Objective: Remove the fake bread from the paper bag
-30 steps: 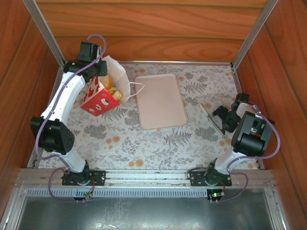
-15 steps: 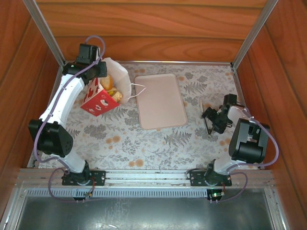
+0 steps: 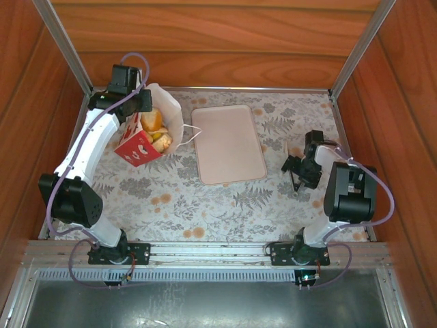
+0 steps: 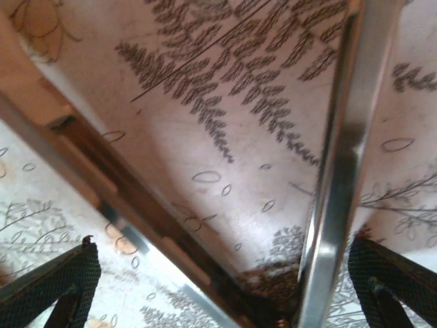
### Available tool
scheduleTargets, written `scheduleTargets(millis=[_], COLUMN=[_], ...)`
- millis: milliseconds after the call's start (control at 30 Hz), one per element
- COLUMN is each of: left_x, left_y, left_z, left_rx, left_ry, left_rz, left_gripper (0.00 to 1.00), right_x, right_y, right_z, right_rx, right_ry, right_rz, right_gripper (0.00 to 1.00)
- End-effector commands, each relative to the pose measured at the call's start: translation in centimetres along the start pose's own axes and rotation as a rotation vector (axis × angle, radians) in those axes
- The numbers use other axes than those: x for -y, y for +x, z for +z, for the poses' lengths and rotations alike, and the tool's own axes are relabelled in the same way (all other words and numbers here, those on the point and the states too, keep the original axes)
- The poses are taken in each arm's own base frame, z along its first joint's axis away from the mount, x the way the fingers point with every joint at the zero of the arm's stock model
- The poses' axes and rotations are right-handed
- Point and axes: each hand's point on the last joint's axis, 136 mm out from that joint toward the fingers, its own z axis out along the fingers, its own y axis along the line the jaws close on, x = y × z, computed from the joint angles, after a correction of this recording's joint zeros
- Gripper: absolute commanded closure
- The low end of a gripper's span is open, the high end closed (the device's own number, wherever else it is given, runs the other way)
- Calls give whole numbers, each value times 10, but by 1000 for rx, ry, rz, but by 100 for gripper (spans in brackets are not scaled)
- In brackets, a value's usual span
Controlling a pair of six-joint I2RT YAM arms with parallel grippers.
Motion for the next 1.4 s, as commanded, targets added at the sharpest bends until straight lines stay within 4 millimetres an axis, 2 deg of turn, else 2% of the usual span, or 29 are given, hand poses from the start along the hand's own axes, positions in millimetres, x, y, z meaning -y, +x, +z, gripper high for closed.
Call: scheduleTargets(millis=[0, 133, 233, 333, 400, 567, 667, 733, 767, 867, 1033, 1200, 1367], left_x=[5, 6, 6, 6, 6, 6, 5, 4, 4, 3, 3, 1, 0], left_y=[-14, -15, -15, -15, -14, -13, -12, -11, -11, -11, -8, -7, -5], left_z=[-14, -14, -12, -10, -9, -8, -10, -10, -10, -11, -10, -11, -14], left_rx=[62, 64, 61, 60, 57, 55, 55, 56, 57, 59, 54, 58, 62], left_ry=[22, 26, 26, 24, 25, 26, 21, 18, 18, 16, 15, 8, 8], left_rz=[-13, -16, -15, -19, -21, -23, -24, -25, -27, -30, -34, -41, -49], left_gripper=[100, 100, 100, 100, 100, 100, 100, 100, 100, 100, 100, 100, 100], right_x=[11, 11, 7, 4, 2, -3, -6, -7, -11, -16, -30, -59, -79], right_y=[0, -6, -9, -11, -13, -15, -15, -12, -14, -9, 12, 52, 97], right_z=[12, 15, 16, 19, 19, 12, 1, -4, -18, -35, -66, -82, -75], right_rx=[-32, -38, -36, -37, -29, 5, 42, 55, 96, 136, 190, 174, 108], right_ry=[77, 101, 85, 69, 63, 44, 50, 62, 51, 43, -16, -81, -69], right_rz=[-35, -53, -71, -99, -113, -130, -148, -163, -171, -188, -232, -344, -432], right_gripper=[0, 2, 9, 30, 38, 75, 85, 88, 89, 94, 96, 94, 91])
